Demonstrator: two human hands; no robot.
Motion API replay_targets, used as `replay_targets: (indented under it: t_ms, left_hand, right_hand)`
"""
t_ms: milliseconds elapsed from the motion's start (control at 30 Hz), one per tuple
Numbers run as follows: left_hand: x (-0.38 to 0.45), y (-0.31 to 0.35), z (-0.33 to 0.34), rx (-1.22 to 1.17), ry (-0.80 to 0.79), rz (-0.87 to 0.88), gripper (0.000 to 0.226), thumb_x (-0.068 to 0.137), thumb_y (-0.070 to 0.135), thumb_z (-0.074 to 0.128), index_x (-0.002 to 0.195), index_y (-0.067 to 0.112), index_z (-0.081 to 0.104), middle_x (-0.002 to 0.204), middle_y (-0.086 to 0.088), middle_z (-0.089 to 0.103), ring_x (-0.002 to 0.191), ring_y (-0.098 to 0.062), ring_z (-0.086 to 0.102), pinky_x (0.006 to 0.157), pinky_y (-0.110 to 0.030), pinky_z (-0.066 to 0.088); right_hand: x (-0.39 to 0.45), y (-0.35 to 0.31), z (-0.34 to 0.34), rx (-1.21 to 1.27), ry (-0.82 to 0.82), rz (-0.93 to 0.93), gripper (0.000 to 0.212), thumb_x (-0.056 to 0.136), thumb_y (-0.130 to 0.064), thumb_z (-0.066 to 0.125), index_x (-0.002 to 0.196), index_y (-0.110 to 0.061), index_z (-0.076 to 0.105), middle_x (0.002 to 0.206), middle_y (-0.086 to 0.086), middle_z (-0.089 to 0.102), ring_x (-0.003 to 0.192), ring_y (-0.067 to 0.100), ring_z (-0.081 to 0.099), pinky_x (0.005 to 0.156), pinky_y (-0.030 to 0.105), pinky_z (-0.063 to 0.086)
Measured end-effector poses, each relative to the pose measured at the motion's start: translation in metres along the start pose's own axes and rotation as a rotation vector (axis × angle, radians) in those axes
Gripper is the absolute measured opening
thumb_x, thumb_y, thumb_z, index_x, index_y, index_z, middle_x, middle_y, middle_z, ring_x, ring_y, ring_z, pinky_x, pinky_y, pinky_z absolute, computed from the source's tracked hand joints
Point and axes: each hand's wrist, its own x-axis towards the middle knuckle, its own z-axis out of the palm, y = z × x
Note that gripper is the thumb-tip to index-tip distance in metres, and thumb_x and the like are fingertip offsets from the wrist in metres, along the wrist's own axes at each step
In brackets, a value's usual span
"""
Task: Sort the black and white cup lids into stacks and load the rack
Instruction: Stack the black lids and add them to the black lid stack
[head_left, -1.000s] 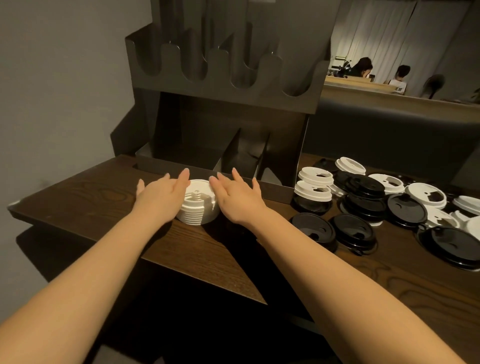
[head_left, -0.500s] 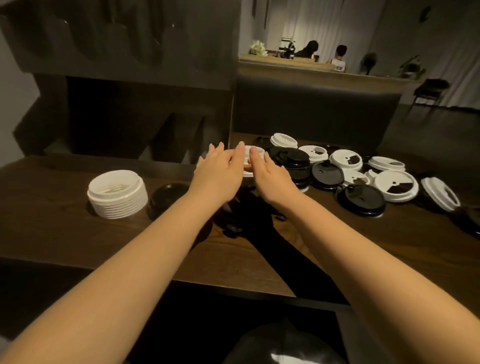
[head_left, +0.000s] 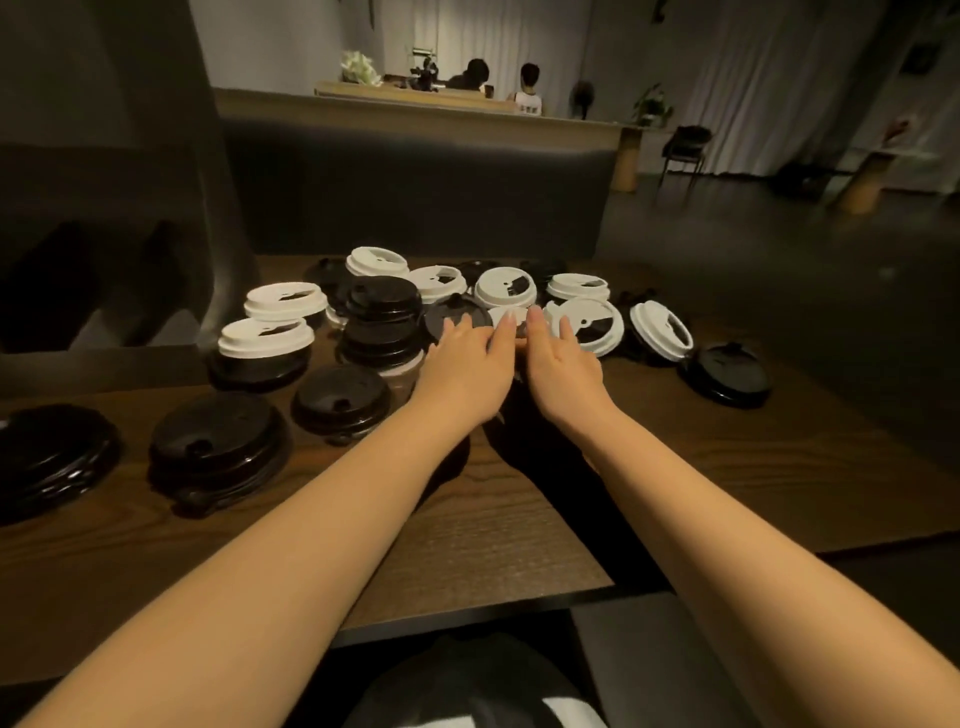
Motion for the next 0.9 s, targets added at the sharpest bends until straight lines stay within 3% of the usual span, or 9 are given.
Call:
replay_targets:
  t_ms: [167,267,367,433,533,767,900]
  left_hand:
    - [0.012,0.005,0.021,-0.040,0.021,-0.004,0.057,0.103,0.044,0.015,0.148,0.015,0.034,0.160,-0.011,0.014,0.149,-0.025,-0.001,0.120,-0.046,0.006]
    - [0.013,-0.004,0.026,-0.048,0.014,-0.002,0.056,0.103,0.043,0.015,0.151,0.015,0.026,0.161,-0.009,0.012,0.149,-0.023,-0.001,0.121,-0.044,0.006]
    - [0.017,-0.012,0.025,-0.055,0.029,-0.008,0.056,0.103,0.043,0.016,0.151,0.017,0.024,0.161,-0.006,0.012,0.149,-0.020,0.000,0.121,-0.039,0.006]
    - [0.019,-0.016,0.023,-0.052,0.032,0.005,0.054,0.103,0.044,0.019,0.151,0.020,0.026,0.161,-0.005,0.013,0.149,-0.019,0.001,0.119,-0.037,0.008]
    - [0.021,-0.021,0.023,-0.051,0.009,0.021,0.056,0.100,0.049,0.031,0.149,0.021,0.032,0.161,-0.002,0.013,0.149,-0.016,0.002,0.118,-0.036,0.011]
    - [0.019,-0.026,0.021,0.030,-0.071,0.023,0.053,0.099,0.049,0.037,0.148,0.031,0.032,0.161,-0.003,0.014,0.148,-0.021,0.014,0.118,-0.039,0.019]
    - [0.016,-0.027,0.020,-0.071,-0.030,-0.006,0.052,0.100,0.041,0.040,0.149,0.024,0.032,0.154,-0.004,0.033,0.141,-0.020,0.032,0.111,-0.034,0.028]
  right_hand:
    - [0.022,0.039,-0.009,0.090,0.174,-0.016,0.056,0.104,-0.038,0.013,0.127,-0.018,0.059,0.148,0.006,0.042,0.148,0.018,0.006,0.117,0.045,0.010]
    - [0.032,0.059,-0.011,0.072,0.234,0.020,0.052,0.103,-0.037,0.015,0.124,-0.019,0.059,0.146,0.005,0.044,0.147,0.020,0.008,0.113,0.045,0.013]
    - [0.037,0.073,-0.008,0.063,0.149,0.111,0.049,0.102,-0.041,0.013,0.132,-0.026,0.049,0.148,0.001,0.040,0.145,0.030,0.012,0.111,0.049,0.014]
    - [0.040,0.077,-0.009,0.059,0.134,0.151,0.051,0.102,-0.046,0.014,0.136,-0.027,0.048,0.145,0.005,0.044,0.140,0.036,0.023,0.109,0.049,0.019]
    - [0.038,0.076,-0.013,-0.036,0.182,0.135,0.052,0.102,-0.045,0.017,0.125,-0.021,0.057,0.128,0.014,0.057,0.124,0.041,0.042,0.098,0.047,0.030]
    - [0.019,0.077,-0.019,-0.223,0.216,0.175,0.061,0.103,-0.041,0.016,0.117,-0.006,0.064,0.119,0.019,0.061,0.116,0.035,0.044,0.093,0.041,0.031]
    - [0.017,0.073,-0.014,-0.250,0.340,-0.001,0.060,0.103,-0.038,0.022,0.097,-0.002,0.069,0.104,0.013,0.066,0.109,0.030,0.046,0.087,0.039,0.032]
